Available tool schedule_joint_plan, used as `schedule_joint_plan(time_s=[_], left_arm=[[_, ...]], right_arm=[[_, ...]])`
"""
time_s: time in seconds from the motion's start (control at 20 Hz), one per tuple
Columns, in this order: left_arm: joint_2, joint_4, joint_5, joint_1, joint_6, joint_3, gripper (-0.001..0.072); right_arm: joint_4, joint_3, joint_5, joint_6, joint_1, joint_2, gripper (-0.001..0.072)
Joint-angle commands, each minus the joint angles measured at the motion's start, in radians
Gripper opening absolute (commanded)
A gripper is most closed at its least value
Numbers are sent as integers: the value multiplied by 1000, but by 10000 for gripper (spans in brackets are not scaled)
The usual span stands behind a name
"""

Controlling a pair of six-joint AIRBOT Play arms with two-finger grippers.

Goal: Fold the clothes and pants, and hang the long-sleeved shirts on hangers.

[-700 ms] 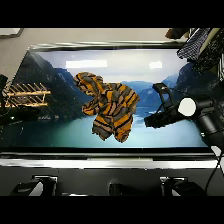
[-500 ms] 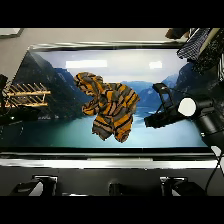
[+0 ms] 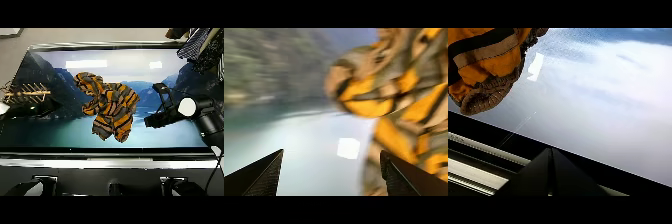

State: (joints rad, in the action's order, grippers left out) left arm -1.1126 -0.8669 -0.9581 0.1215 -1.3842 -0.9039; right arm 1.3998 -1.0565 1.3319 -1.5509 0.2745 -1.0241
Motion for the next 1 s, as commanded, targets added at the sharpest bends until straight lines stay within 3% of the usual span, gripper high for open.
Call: schedule_joint_plan(time_s=[0.0,0.2,0.45,0.5,0.55,0.65,0.7,0.75,0.8,0.85,0.95], left_arm=[[-293,357,96,-46,104,-10,720],[-505,370,96,-160,102,-92,720],[-581,370,180,-240,74,-143,712],[-583,370,185,-241,64,-143,391],[-583,370,174,-240,84,-143,23],[-578,370,174,-239,84,-143,18],[-575,370,174,-239,84,-143,18],[-571,370,178,-239,84,-143,18],[-566,370,179,-239,84,-143,18],[-562,370,181,-239,84,-143,18],[-556,370,182,-239,84,-143,18]], right_arm=[[0,0,-4,6,1,1,21],[0,0,-4,6,1,1,21],[-4,0,-39,5,1,1,21],[-9,0,-33,5,1,1,21],[-8,0,-26,4,1,1,21],[-29,12,-20,-54,1,1,34],[-66,44,-49,-47,1,1,232],[-99,92,-90,-47,1,1,600],[-142,159,-164,-72,1,-1,705],[-204,221,-242,-109,1,-12,707],[-422,327,-388,-83,1,-68,708]])
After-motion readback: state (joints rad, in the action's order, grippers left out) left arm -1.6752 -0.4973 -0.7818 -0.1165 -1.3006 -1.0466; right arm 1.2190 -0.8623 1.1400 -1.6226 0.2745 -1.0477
